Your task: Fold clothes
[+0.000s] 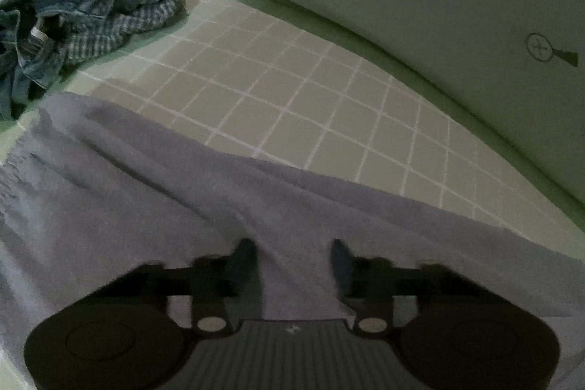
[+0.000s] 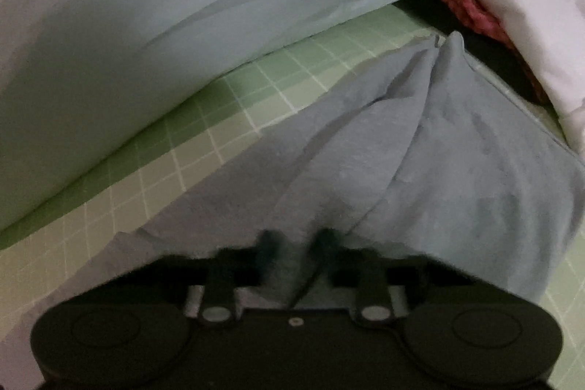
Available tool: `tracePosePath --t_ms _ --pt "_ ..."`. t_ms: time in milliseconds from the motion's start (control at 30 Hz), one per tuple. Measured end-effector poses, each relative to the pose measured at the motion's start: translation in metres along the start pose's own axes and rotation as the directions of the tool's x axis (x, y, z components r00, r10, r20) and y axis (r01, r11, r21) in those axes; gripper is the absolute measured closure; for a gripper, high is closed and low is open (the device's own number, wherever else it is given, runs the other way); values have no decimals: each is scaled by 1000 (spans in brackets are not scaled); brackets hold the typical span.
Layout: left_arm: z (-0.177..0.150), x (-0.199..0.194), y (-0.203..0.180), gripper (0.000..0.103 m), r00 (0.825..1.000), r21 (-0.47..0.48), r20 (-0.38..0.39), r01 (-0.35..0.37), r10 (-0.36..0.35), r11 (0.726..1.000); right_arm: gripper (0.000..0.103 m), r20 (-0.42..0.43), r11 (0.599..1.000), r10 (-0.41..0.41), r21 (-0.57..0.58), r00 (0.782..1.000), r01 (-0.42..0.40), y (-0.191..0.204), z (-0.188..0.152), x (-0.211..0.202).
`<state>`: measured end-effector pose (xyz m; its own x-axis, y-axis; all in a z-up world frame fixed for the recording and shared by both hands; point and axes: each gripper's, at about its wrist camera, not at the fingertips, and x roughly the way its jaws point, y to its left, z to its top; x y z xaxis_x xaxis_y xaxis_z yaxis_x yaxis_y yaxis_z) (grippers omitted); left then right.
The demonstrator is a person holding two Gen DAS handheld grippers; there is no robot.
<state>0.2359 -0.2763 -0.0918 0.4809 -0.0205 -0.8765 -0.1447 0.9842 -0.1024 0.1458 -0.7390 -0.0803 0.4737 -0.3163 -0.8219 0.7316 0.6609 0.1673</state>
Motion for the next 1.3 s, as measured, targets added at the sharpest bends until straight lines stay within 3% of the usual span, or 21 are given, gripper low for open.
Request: tracePosePath --t_ms 33,67,233,467,533,567,633,700,833,1000,1100,1300 --pt "2 0 3 97 1000 -13 1 5 -5 1000 99 7 1000 5 -2 1000 -5 1 3 -1" --pt "4 1 6 101 1000 -26 3 10 -10 1000 100 13 1000 11 -4 1000 -11 1 5 -2" --pt "14 -3 15 102 999 -65 26 36 -34 997 100 46 999 38 -13 998 -37 4 18 -8" --pt "42 -18 20 102 989 -110 135 75 -60 991 98 85 997 69 -24 994 -67 5 31 -14" --pt "49 -16 21 95 986 -116 162 62 -42 991 72 92 997 72 -24 993 -70 3 31 -13" --pt "51 -16 21 89 985 -118 168 53 -32 992 66 96 997 74 -24 993 -72 1 31 -13" --pt "51 -17 21 62 988 -113 156 39 -21 993 61 103 997 78 -24 992 -76 -1 31 -12" --pt "44 -20 22 53 988 -91 152 46 -32 995 57 110 997 80 -24 991 -78 -4 30 -12" --pt "15 -24 17 48 994 22 101 44 -46 999 40 119 999 6 -45 993 -1 -35 2 -28" --pt "-34 -37 11 39 996 118 22 84 -87 989 36 87 999 -48 -18 995 49 -73 -34 -46" --pt "-61 -45 8 32 996 159 -17 90 -88 983 26 88 997 -65 53 994 60 -98 -49 -57" --pt "-95 -59 6 32 988 161 -69 149 -140 976 25 108 965 -114 250 988 84 -150 -43 -55"
